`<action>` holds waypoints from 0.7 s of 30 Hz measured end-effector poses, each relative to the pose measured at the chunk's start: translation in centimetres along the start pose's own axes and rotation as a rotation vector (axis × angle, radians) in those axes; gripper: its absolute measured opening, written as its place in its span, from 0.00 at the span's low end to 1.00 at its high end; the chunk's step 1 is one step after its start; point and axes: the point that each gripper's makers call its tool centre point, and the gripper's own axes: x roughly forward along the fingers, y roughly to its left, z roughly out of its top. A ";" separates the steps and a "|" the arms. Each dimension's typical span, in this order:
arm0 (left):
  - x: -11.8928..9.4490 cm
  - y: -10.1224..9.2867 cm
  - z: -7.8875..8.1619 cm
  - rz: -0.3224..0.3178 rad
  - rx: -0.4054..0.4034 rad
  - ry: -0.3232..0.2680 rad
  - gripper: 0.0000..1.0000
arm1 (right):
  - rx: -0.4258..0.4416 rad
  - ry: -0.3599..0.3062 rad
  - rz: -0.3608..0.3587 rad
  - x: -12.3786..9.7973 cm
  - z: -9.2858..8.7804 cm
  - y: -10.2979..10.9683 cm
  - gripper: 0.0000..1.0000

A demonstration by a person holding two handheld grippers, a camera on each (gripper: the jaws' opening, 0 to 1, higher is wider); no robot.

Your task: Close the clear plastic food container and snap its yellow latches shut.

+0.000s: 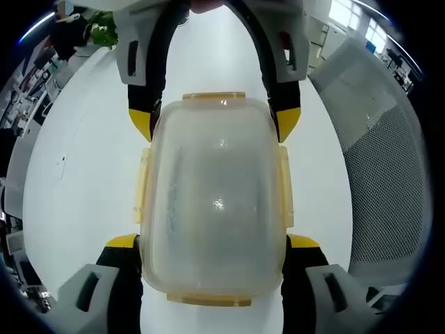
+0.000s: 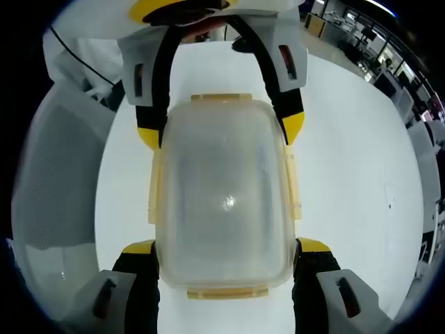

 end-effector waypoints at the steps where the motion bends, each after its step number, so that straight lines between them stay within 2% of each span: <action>1: 0.0 0.1 0.0 0.001 -0.003 -0.001 0.83 | -0.002 0.002 0.001 0.0 0.0 -0.1 0.79; 21: 0.2 2.2 -0.1 0.006 -0.015 -0.004 0.83 | -0.007 -0.003 -0.006 0.1 0.1 -2.4 0.79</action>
